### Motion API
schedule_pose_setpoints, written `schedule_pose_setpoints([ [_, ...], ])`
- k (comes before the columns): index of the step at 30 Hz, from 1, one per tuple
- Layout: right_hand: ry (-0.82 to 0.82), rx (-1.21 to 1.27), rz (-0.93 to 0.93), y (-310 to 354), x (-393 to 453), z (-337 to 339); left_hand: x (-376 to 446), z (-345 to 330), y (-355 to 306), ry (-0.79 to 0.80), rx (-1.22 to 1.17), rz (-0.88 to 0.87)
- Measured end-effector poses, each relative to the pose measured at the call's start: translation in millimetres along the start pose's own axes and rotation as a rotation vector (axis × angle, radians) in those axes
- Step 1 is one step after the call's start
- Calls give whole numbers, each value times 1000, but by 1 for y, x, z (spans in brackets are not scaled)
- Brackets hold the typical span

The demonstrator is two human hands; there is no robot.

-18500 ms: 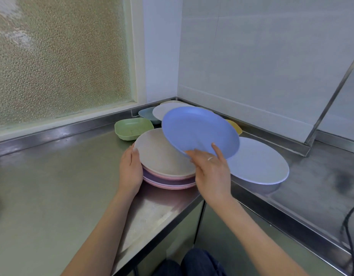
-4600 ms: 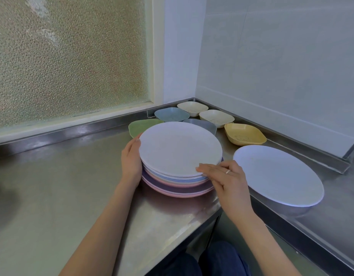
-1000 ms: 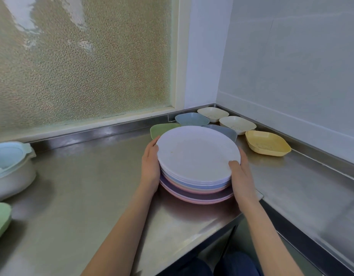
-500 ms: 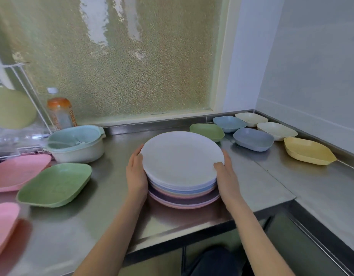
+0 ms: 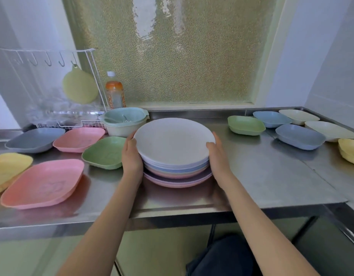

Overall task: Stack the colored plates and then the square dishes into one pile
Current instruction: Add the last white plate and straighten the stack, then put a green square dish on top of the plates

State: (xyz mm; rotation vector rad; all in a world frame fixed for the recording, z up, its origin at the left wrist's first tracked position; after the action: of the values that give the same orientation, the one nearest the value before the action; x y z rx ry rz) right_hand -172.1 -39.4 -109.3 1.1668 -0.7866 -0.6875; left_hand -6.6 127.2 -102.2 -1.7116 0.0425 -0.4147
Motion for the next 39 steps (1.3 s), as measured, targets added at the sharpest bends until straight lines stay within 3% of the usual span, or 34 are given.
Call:
schedule_pose_setpoints([
  [4,17,27,70,1,16,3,2,0,7,24,16,-19],
  [12,26,323,-48,-9,29,1,-5,2,0,18,48,-53],
  [16,22,330,60,-10,31,4,-6,1,-2,30,22,-86],
  [24,14,352,44,-11,34,5,-19,7,-11,-77,87,-81],
  [28,49,345,40,-13,36,4,-16,37,-20,-246,380,-272],
  [33,28,355,26,-13,37,3,-8,52,-3,-57,1009,-138],
  [36,15,327,62,-12,36,4,-7,53,0,-41,1103,-183],
  [39,12,320,74,-10,35,4,-3,56,-9,-152,958,-232],
])
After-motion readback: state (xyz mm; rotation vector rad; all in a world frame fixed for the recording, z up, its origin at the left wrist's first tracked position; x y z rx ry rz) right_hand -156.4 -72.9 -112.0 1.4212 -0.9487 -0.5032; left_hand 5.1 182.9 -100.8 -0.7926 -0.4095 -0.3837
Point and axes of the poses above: each hand's wrist, its own x-axis towards the middle knuckle, its own z-axis out of the back of the hand, y = z × x, the point moved 4 cm from there along x, towards the middle knuckle, and after that the axes turned 2 degrees about -y, right-handed, at the moved point
